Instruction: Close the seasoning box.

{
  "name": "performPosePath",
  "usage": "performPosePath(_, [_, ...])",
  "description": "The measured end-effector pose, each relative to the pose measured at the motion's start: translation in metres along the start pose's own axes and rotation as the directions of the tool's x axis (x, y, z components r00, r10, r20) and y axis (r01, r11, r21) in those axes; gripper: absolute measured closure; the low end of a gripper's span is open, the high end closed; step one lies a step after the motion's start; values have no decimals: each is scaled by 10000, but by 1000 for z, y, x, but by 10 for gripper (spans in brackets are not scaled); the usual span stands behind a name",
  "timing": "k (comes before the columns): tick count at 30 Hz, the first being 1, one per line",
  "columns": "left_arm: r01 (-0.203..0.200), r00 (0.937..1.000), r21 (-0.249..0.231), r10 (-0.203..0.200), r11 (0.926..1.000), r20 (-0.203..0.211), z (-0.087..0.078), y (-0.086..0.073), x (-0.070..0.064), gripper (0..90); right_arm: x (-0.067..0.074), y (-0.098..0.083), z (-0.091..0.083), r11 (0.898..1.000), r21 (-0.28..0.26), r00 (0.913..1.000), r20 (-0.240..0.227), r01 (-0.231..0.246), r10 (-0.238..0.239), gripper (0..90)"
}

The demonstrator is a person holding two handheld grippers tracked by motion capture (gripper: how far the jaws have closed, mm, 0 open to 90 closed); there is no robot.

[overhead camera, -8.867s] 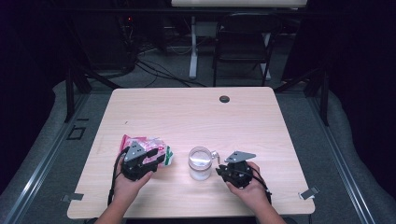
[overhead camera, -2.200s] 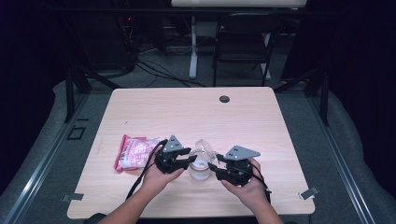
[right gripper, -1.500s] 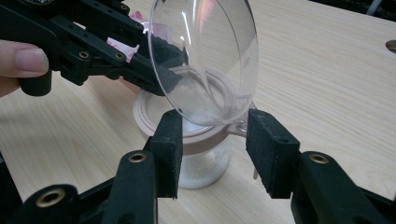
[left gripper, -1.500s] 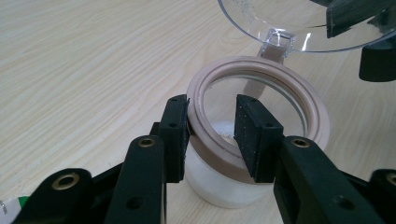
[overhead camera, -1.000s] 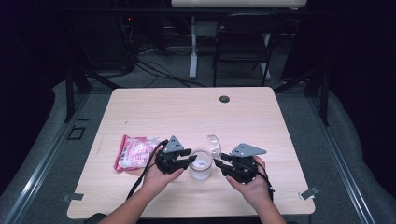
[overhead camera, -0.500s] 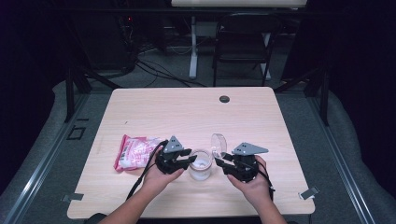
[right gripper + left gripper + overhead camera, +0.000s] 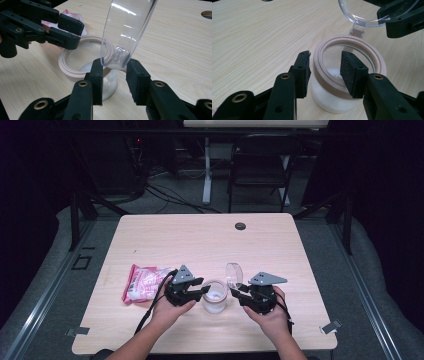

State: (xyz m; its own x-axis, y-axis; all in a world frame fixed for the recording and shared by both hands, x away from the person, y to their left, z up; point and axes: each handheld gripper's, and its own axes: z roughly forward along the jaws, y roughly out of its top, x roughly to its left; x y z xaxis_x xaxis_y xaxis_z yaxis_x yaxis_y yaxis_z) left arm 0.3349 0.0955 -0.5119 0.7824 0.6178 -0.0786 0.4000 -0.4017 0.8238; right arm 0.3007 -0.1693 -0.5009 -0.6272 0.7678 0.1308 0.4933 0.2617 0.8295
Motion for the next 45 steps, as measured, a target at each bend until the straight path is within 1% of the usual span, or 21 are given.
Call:
performPosePath(7, [19, 9998, -84, -20, 10000, -176, -5, -2, 3, 589, -7, 1, 3, 9995, -145, 9996, 30, -287, 288, 709])
performPosePath(9, [122, 9997, -144, -124, 9998, -199, -7, -3, 3, 584, -11, 2, 4, 9989, -181, 9991, -7, -425, 424, 716])
performPosePath(11, [73, 9994, -145, -78, 9999, -339, -10, -4, 5, 584, -14, 2, 5, 9981, -235, 9983, -96, -573, 571, 723])
performPosePath(12, [123, 9993, -174, -129, 9998, -339, -12, -5, 5, 584, -17, 3, 6, 9976, -217, 9977, -177, -653, 650, 727])
performPosePath(13, [188, 9992, -171, -194, 9997, -348, -13, -5, 5, 584, -19, 3, 7, 9960, -281, 9961, -244, -850, 843, 731])
performPosePath(15, [179, 9990, -229, -188, 9996, -410, -15, -6, 6, 582, -22, 4, 8, 9953, -287, 9953, -324, -920, 910, 736])
performPosePath(17, [269, 9985, -255, -281, 9993, -471, -18, -8, 7, 581, -25, 5, 10, 9938, -317, 9939, -336, -1065, 1054, 742])
performPosePath(24, [399, 9959, -361, -426, 9986, -793, -26, -13, 11, 575, -33, 10, 15, 9929, -343, 9929, -368, -1142, 1129, 751])
performPosePath(26, [350, 9954, -385, -382, 9986, -878, -28, -14, 13, 574, -36, 11, 17, 9925, -330, 9922, -447, -1175, 1160, 752])
performPosePath(27, [292, 9942, -465, -338, 9985, -1020, -30, -15, 14, 574, -37, 12, 17, 9927, -298, 9920, -499, -1171, 1156, 752])
performPosePath(28, [269, 9937, -468, -318, 9985, -1078, -31, -15, 14, 574, -40, 12, 19, 9902, -388, 9895, -591, -1343, 1319, 754])
performPosePath(30, [258, 9927, -527, -318, 9983, -1164, -33, -16, 15, 575, -42, 13, 20, 9884, -391, 9871, -708, -1464, 1434, 755])
performPosePath(31, [259, 9928, -498, -315, 9984, -1152, -33, -16, 16, 576, -44, 13, 21, 9864, -437, 9849, -781, -1583, 1546, 756])
performPosePath(34, [362, 9933, -530, -417, 9979, -1076, -35, -16, 18, 585, -47, 14, 23, 9842, -475, 9821, -886, -1706, 1660, 755])
performPosePath(35, [429, 9937, -518, -480, 9977, -1014, -35, -15, 19, 587, -47, 15, 24, 9843, -489, 9824, -877, -1695, 1648, 753])
performPosePath(37, [459, 9928, -599, -522, 9972, -1080, -35, -14, 20, 596, -48, 15, 25, 9851, -562, 9838, -844, -1628, 1578, 742])
performPosePath(39, [636, 9922, -611, -697, 9961, -1035, -37, -13, 22, 595, -48, 15, 24, 9860, -442, 9844, -787, -1611, 1573, 706])
performPosePath(41, [702, 9921, -390, -738, 9968, -1015, -38, -13, 23, 582, -49, 14, 21, 9865, -482, 9859, -680, -1565, 1531, 681])
performPosePath(42, [605, 9926, -284, -632, 9978, -1038, -40, -14, 24, 580, -49, 14, 19, 9853, -527, 9850, -663, -1627, 1591, 664])
performPosePath(44, [549, 9930, -294, -576, 9981, -1031, -44, -17, 26, 541, -50, 13, 17, 9850, -601, 9859, -541, -1615, 1583, 618])
performPosePath(45, [516, 9935, -311, -545, 9982, -1001, -47, -19, 27, 539, -51, 13, 17, 9859, -538, 9866, -485, -1583, 1558, 613])
